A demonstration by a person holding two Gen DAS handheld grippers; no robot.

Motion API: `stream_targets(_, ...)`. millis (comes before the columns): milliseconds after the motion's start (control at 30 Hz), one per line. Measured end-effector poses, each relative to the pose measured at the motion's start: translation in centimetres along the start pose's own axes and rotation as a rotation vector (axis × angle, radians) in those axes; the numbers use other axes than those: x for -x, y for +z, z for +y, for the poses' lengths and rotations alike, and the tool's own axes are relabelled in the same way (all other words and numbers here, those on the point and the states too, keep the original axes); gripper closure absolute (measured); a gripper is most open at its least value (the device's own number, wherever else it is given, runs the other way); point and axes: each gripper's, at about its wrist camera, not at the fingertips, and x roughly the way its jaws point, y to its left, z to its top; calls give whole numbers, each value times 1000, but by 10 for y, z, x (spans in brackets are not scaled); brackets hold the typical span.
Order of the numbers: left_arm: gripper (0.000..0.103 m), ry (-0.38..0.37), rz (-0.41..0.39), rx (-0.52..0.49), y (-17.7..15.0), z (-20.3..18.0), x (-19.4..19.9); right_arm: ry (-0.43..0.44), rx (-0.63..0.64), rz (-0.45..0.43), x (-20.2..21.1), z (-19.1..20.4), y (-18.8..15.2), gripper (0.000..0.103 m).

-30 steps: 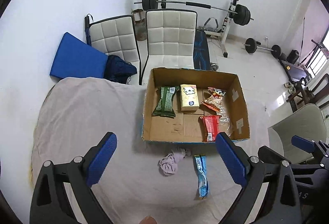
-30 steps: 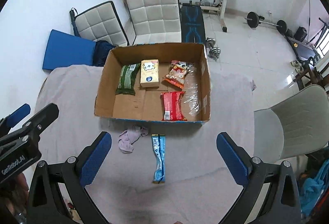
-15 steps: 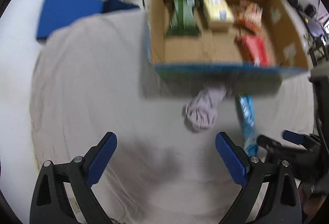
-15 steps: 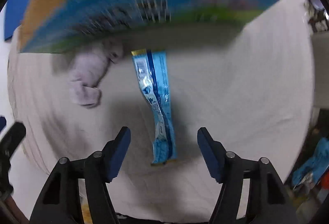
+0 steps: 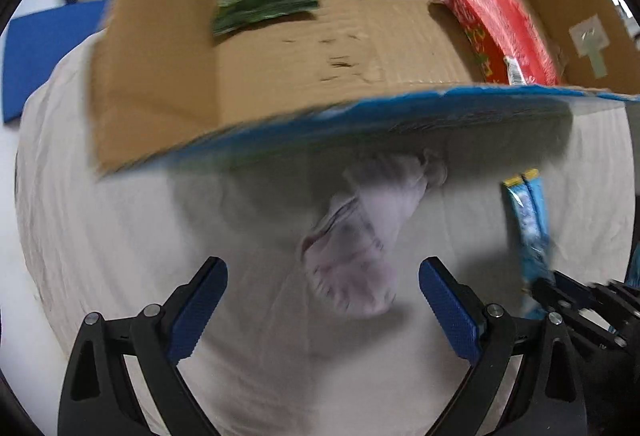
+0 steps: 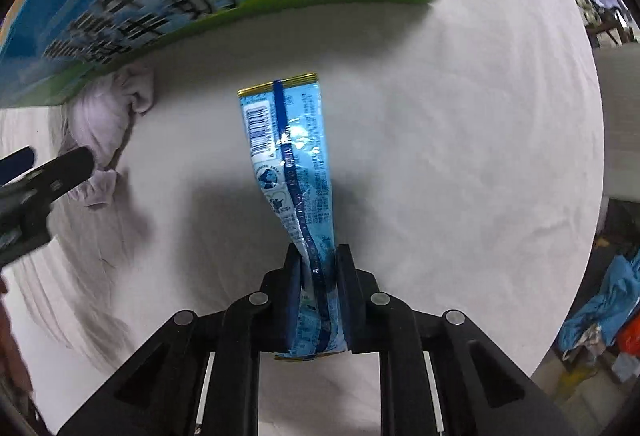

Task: Organize soft objects
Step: 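Grasp the lilac cloth with the left tool while the right grasps the blue wrapper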

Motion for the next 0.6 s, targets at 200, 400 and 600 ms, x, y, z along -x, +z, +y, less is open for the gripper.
stream_targets(200, 23, -15, 32, -33, 12, -16, -24, 92, -46, 49, -1, -16, -3, 84)
stream_targets(400, 63, -29, 51, -8, -7, -21, -33, 125, -61, 72, -7, -25, -2, 83)
stream_targets(600, 64, -167, 88, 135, -51, -15, -20, 78, -14, 113, -14, -18, -2, 83)
